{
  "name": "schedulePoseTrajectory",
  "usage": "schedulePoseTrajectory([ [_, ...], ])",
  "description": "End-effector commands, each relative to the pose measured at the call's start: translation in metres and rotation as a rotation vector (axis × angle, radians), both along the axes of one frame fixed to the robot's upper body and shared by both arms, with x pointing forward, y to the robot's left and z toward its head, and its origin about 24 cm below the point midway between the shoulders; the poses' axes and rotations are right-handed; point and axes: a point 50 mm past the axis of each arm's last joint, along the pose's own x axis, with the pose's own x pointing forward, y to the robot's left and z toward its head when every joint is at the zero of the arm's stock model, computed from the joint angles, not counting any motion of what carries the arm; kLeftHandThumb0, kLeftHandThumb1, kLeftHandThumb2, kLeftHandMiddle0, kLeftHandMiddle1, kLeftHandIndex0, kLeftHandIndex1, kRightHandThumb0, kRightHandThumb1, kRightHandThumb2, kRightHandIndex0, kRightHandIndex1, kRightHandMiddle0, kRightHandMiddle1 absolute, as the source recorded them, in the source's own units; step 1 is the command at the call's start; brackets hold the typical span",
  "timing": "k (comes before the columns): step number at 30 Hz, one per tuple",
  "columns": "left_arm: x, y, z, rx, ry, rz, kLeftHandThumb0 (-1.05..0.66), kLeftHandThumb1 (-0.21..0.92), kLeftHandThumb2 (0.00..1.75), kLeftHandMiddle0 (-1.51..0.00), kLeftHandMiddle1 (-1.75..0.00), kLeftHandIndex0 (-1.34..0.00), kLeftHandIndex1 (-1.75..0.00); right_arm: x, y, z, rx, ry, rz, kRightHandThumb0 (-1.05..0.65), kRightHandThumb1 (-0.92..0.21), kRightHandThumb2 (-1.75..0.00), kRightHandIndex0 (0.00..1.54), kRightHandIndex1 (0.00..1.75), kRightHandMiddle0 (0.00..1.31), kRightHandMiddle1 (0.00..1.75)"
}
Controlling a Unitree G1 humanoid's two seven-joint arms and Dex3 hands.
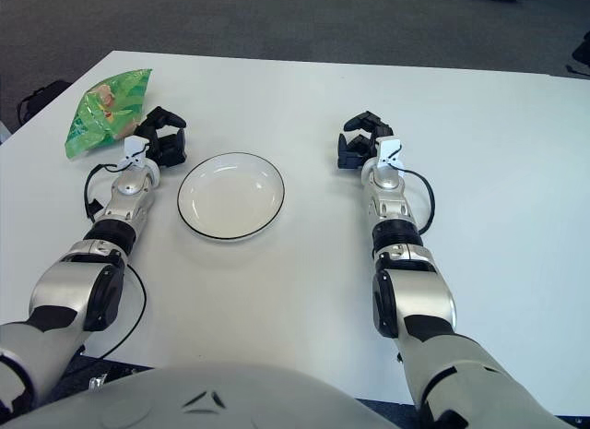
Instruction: Put the snack into the plate.
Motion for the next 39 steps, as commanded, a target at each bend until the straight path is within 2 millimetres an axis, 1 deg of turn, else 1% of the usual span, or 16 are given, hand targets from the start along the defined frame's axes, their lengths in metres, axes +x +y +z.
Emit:
schedulePoseTrajectory([
  [1, -0.013, -0.001, -0.026, 0.014, 0.112, -0.013, -0.44, 0.44, 1.15, -1.15, -1.75, -0.51, -1.75, -0.019, 0.004, -0.043, 0.021, 0.2, 0.009, -0.01, -0.06, -1.56, 0.8, 1.75, 0.67, 1.57],
  [11, -0.013, -0.002, -0.025, 0.04, 0.095, -0.018, -0.44, 0.45, 1.15, -1.15, -1.75, -0.51, -1.75, -0.019, 0.004, -0.044, 0.021, 0.204, 0.011, -0.01, -0.04, -1.58, 0.82, 1.75, 0.68, 1.57],
  [18, -0.016, 0.0, -0.023, 0.127, 0.043, -0.035, -0.44, 0.46, 1.14, -1.15, -1.75, -0.5, -1.75, -0.019, 0.004, -0.044, 0.022, 0.208, 0.014, -0.01, -0.05, -1.57, 0.81, 1.75, 0.68, 1.57],
  [22, -0.017, 0.001, -0.02, 0.287, -0.032, 0.008, -0.43, 0.46, 1.13, -1.17, -1.75, -0.5, -1.75, -0.019, 0.003, -0.045, 0.016, 0.212, 0.017, -0.01, -0.05, -1.57, 0.81, 1.75, 0.68, 1.57],
  [26, -0.019, 0.002, -0.018, 0.396, -0.086, 0.046, -0.43, 0.46, 1.13, -1.18, -1.75, -0.5, -1.75, -0.019, 0.004, -0.045, 0.014, 0.213, 0.019, -0.01, -0.05, -1.57, 0.81, 1.75, 0.68, 1.56],
  [32, -0.022, 0.004, -0.014, 0.528, -0.19, 0.111, -0.43, 0.47, 1.13, -1.18, -1.75, -0.49, -1.75, -0.019, 0.004, -0.045, 0.016, 0.215, 0.02, -0.01, -0.05, -1.57, 0.81, 1.75, 0.68, 1.56],
  [39, -0.026, 0.006, -0.009, 0.667, -0.331, 0.2, -0.44, 0.45, 1.15, -1.22, -1.75, -0.51, -1.75, -0.019, 0.004, -0.046, 0.017, 0.218, 0.024, -0.01, -0.05, -1.57, 0.81, 1.75, 0.68, 1.56],
])
